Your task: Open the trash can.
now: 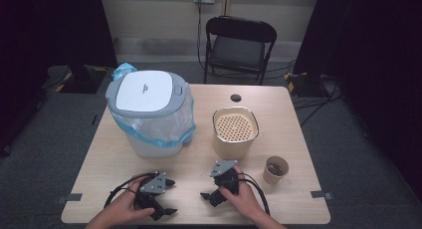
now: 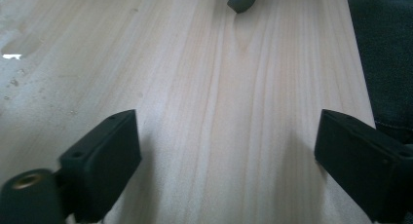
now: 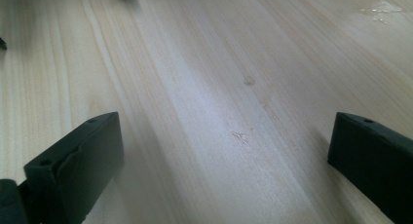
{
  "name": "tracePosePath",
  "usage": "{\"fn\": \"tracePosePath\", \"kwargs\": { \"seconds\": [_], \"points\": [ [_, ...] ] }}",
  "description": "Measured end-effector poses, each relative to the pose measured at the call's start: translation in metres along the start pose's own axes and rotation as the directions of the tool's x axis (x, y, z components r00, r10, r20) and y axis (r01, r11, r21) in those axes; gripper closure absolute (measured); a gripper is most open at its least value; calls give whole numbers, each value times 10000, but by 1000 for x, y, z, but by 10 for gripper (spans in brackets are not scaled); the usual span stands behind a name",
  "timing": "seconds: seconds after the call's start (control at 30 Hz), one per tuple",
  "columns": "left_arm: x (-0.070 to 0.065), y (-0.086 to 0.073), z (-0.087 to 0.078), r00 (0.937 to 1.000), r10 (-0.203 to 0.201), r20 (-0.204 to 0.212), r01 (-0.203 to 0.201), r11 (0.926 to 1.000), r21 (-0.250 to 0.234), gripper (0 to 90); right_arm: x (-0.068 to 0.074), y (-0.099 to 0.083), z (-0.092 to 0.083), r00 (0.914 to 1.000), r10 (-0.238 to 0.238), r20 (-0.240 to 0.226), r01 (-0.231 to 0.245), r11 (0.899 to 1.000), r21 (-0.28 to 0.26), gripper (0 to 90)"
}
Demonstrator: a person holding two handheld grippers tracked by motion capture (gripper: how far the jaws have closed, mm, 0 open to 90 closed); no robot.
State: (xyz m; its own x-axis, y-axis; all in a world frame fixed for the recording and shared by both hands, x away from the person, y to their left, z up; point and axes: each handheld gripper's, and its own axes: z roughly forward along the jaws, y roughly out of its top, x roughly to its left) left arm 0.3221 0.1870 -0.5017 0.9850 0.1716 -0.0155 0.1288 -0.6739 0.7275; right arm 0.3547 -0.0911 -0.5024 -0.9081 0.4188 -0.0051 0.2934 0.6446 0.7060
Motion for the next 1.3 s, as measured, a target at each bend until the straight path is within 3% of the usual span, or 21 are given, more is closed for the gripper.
{"fn": "tracePosePath", "kwargs": {
  "seconds": [0.1,0.4,0.43,0.5,0.53,0.6,0.67,1.3],
  "points": [
    [-1,1,2,10000,12,-39,-11,9998,187,1,0,0,0,10000,-34,-20,34,10000,5,0],
    [-1,1,1,10000,-3,-62,5,9997,245,0,-3,-1,-3,9997,-128,-231,129,9999,70,2],
    [-1,1,1,10000,-8,-54,9,9997,242,0,-3,-1,-4,9995,-155,-259,158,9998,113,44],
    [-1,1,1,10000,-10,-54,11,9997,238,0,-3,0,-9,9987,-185,-466,184,9998,-12,221],
    [-1,1,1,10000,-5,-50,6,9997,244,0,-4,2,-11,9970,-218,-737,220,9998,11,223],
    [-1,1,1,10000,-3,-51,5,9997,243,0,-4,5,-15,9979,-286,-575,297,9994,180,198],
    [-1,1,1,10000,-3,-49,4,9997,241,0,-5,9,-21,9969,-316,-716,334,9991,245,253],
    [-1,1,1,10000,-11,-81,13,9997,237,0,-23,72,-79,9911,-262,-1304,341,9977,589,371]
  ]
}}
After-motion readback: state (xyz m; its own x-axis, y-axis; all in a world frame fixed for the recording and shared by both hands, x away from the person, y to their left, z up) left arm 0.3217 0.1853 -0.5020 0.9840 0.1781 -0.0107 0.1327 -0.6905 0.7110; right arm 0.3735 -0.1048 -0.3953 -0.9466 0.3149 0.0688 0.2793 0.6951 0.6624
